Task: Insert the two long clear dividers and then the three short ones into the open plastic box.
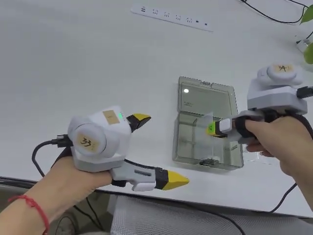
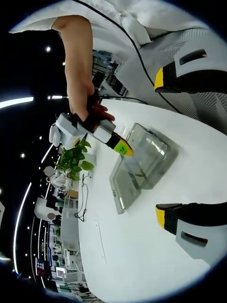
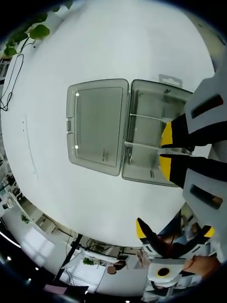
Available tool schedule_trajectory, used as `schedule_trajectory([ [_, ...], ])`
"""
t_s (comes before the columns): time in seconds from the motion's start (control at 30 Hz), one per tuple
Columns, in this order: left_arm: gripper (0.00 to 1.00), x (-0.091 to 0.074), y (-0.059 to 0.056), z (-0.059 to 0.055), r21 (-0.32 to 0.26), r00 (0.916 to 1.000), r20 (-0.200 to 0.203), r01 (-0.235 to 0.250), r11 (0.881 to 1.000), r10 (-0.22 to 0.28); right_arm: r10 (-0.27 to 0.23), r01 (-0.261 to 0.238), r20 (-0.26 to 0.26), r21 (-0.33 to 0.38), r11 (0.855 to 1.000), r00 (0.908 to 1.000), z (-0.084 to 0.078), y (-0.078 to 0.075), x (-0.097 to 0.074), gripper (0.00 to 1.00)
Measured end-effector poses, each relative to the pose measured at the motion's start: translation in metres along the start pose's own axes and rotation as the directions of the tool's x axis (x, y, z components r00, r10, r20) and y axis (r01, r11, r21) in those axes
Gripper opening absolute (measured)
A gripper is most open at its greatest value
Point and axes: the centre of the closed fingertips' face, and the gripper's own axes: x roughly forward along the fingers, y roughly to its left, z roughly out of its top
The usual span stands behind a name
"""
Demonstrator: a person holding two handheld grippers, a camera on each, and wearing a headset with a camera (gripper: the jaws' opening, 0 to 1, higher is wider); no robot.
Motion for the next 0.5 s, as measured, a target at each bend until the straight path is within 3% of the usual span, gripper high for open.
schedule_trajectory([
  [0.5,0.99,-0.001,-0.0018,-0.0026,0.0,0.9999,-0.012,0.002,1.0,-0.002,-0.047,0.048,0.009,-0.152,0.987,0.9988,0.0021,0.002,0.0042,0.06],
])
